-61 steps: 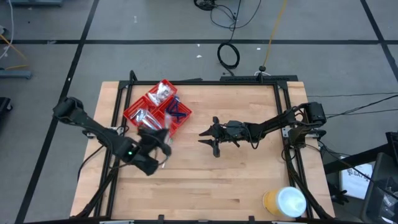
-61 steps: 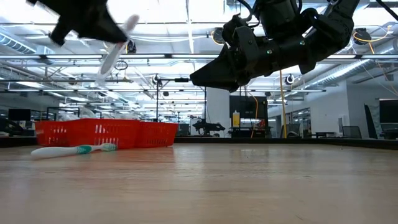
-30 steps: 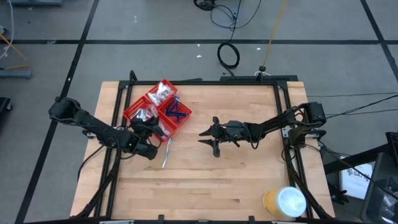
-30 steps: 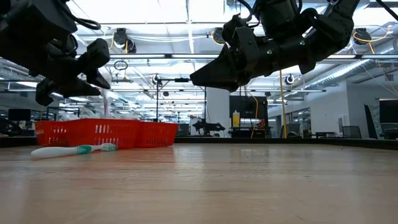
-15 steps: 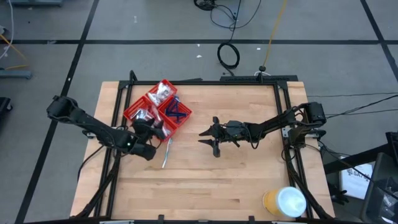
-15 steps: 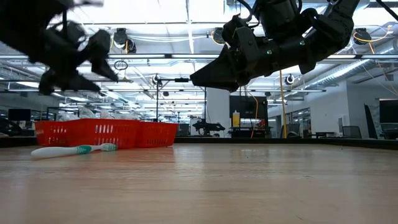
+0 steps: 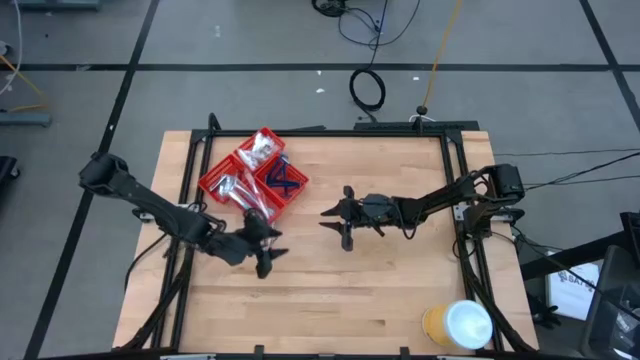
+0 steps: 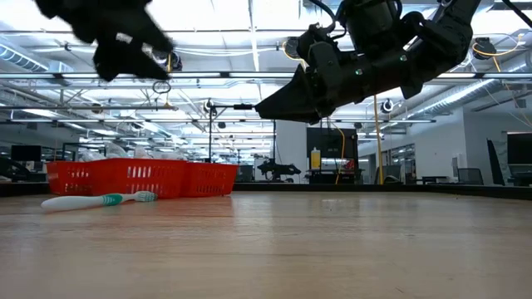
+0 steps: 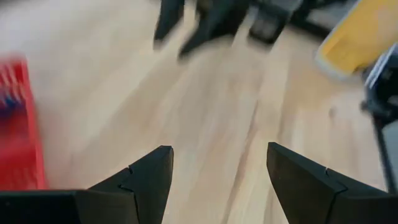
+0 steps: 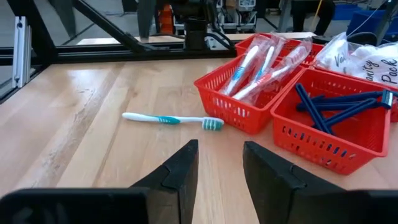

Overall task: Pick & Place Travel size toiletries
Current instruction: Put the green toothbrush into the vertical left red bin

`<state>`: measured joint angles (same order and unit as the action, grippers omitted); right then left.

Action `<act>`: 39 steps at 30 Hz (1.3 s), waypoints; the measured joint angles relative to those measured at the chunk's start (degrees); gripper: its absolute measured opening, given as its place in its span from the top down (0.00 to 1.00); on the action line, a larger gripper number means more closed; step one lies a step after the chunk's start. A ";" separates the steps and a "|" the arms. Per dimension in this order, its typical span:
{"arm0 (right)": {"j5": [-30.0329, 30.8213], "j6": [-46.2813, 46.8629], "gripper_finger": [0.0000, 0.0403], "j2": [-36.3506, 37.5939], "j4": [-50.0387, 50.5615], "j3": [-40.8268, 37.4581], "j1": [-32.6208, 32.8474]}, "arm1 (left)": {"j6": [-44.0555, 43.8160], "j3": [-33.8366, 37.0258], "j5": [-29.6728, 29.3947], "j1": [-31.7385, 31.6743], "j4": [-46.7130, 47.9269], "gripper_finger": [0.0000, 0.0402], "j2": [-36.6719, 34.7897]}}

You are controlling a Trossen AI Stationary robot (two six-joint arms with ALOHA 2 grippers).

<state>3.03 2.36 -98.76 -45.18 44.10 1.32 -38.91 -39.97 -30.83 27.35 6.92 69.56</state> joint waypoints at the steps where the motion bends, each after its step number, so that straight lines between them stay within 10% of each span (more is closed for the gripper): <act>1: -0.04 0.10 0.71 0.00 0.05 0.00 0.00 | -2.40 0.00 1.20 0.00 1.65 0.36 0.86; 12: -0.04 0.16 0.71 0.00 0.23 0.00 0.00 | -28.59 0.02 12.85 -3.62 17.03 0.36 10.43; 28: -0.04 0.18 0.71 0.00 0.09 0.00 0.00 | -36.22 -0.23 23.66 -8.85 18.82 0.38 19.83; 39: -0.05 0.18 0.71 0.00 0.12 0.00 0.00 | -38.10 -0.04 24.37 -8.98 22.52 0.87 19.94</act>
<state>2.98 2.55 -98.76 -45.06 44.10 1.32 -77.01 -40.01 -6.46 18.37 29.44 89.49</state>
